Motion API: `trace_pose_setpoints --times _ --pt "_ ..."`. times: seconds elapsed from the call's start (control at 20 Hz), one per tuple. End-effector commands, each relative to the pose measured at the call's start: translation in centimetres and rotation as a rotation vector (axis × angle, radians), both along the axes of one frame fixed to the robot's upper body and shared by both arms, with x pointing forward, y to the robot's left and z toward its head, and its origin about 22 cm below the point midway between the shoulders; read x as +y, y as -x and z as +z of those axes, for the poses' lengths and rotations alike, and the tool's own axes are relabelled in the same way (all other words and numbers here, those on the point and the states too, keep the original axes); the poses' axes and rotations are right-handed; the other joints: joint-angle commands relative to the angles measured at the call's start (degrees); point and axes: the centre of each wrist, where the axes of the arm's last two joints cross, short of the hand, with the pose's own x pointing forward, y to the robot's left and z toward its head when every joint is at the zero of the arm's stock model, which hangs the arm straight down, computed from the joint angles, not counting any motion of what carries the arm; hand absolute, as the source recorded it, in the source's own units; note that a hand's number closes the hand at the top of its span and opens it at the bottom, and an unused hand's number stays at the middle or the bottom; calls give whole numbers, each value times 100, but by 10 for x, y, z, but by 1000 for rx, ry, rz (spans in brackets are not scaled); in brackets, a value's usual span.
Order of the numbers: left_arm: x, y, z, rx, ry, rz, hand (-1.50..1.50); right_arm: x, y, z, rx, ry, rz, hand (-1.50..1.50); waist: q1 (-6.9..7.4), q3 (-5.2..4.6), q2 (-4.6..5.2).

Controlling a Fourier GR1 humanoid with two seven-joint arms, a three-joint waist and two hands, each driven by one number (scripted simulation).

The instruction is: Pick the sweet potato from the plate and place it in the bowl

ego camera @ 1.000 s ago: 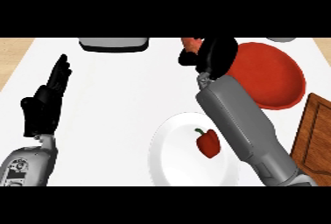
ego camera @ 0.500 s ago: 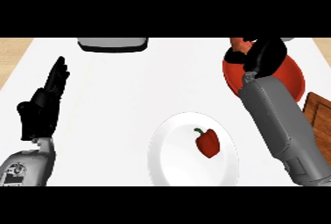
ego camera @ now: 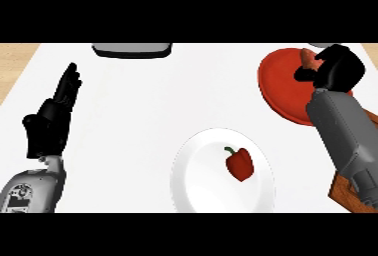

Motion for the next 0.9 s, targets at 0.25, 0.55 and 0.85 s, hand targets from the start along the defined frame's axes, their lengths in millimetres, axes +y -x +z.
trace_pose_setpoints --times 0.25,0.55,0.85 --pt "-8 -3 8 -10 6 -21 0 -56 20 -31 -15 -255 16 -150 85 28 64" --pt "-1 -5 -2 -5 5 -13 0 -65 17 -17 -179 -340 156 -150 46 19 47" --pt "-1 -12 10 0 1 3 0 -70 21 -23 -314 -366 148 -150 -41 6 -12"
